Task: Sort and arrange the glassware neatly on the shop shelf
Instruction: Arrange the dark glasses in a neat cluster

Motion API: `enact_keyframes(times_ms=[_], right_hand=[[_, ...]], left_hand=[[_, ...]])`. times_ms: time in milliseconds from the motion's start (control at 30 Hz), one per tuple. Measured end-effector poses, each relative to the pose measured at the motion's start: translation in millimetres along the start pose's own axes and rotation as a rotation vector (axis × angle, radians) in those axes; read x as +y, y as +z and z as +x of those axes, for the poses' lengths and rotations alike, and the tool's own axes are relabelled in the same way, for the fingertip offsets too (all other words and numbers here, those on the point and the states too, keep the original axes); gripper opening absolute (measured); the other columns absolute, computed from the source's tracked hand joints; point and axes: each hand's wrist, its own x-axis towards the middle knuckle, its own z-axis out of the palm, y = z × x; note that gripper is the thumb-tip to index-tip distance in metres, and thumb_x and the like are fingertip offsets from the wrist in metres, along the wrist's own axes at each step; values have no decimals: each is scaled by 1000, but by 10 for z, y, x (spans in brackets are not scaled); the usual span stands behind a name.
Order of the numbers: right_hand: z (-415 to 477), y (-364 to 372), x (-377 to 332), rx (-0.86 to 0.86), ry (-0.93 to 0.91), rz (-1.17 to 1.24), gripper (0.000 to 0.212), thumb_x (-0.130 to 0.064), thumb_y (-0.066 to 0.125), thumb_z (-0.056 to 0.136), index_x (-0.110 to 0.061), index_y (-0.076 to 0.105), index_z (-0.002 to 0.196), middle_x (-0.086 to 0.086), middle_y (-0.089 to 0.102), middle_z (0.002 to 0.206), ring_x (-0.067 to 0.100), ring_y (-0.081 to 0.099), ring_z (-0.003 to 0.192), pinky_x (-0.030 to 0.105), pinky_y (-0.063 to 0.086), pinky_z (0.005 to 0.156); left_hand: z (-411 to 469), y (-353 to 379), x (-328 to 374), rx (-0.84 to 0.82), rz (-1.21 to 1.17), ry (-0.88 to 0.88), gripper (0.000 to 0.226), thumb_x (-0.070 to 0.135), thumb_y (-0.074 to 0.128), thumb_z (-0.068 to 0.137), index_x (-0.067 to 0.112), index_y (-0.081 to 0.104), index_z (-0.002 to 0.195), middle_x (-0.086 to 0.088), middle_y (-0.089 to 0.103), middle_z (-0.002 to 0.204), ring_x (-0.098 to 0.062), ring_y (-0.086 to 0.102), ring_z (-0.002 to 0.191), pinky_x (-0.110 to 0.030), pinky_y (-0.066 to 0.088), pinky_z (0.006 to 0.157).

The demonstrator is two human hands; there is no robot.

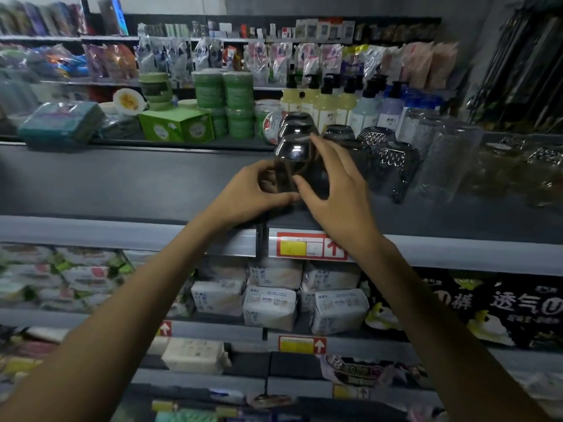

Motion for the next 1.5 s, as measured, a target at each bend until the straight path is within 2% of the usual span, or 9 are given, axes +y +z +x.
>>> enact_keyframes(times_ms=[67, 133, 200, 400, 633, 800, 967, 1267, 1500], right_hand=[[-15, 12, -8, -14, -20, -61, 66, -31, 67, 97, -24, 37, 156, 3, 37, 157, 17, 45, 138, 20, 39, 113], [-28, 20, -25, -30, -45, -127, 64, -32, 64, 98, -33, 35, 155, 1, 31, 161, 24, 45, 140, 42, 48, 111], [-42, 32, -31, -28, -60, -170, 62, -32, 62, 98, -36, 35, 154, 1, 30, 162, 28, 47, 140, 49, 51, 107], [-43, 53, -35, -1, -41, -205, 68, -26, 63, 96, -38, 33, 156, 1, 33, 160, 27, 52, 133, 47, 52, 107], [-42, 46, -39, -30, 8, -181, 72, -18, 59, 95, -39, 28, 156, -3, 27, 166, 28, 49, 138, 48, 48, 109], [-31, 50, -35, -38, 24, -163, 72, -15, 58, 91, -36, 30, 154, -4, 29, 166, 29, 52, 136, 48, 51, 106], [-49, 64, -18, -23, 7, -161, 72, -14, 56, 91, -35, 31, 155, -2, 31, 164, 27, 52, 134, 45, 52, 104], [-48, 71, 22, 11, -12, -137, 70, -12, 55, 90, -35, 36, 154, -1, 42, 156, 23, 59, 122, 42, 56, 98], [-41, 77, 36, 41, -13, -128, 69, -11, 55, 90, -30, 37, 155, -1, 43, 155, 22, 58, 124, 38, 54, 99]], left_hand=[[-14, 5, -4, 19, 16, 12, 72, 47, 88, 68, 22, 63, 131, 1, 78, 106, -20, 75, 96, -47, 60, 93], [-16, 5, -14, 39, 11, 11, 75, 53, 87, 65, 23, 61, 129, -2, 77, 105, -21, 76, 93, -48, 61, 90], [-2, -5, -43, 43, 12, 8, 78, 56, 87, 63, 23, 60, 128, -3, 76, 106, -21, 76, 91, -49, 61, 89], [50, -55, -119, 66, 31, 1, 65, 43, 92, 70, 16, 64, 123, -6, 75, 99, -21, 73, 91, -47, 59, 90], [68, -50, -138, 63, 30, -4, 78, 59, 86, 60, 18, 63, 123, -6, 75, 100, -22, 73, 94, -48, 59, 92], [77, -30, -136, 81, 43, -10, 77, 58, 85, 62, 18, 63, 124, -3, 76, 97, -19, 73, 92, -48, 59, 91], [79, -13, -133, 99, 19, -6, 63, 40, 89, 77, 17, 61, 129, -3, 76, 95, -19, 74, 90, -49, 59, 91], [63, 7, -105, 128, 110, 34, 60, 47, 84, 81, 20, 61, 130, 2, 75, 95, -12, 73, 89, -42, 59, 90], [110, 2, -157, 128, 120, 49, 69, 48, 84, 80, 26, 54, 138, 2, 77, 95, -8, 74, 88, -41, 60, 91]])
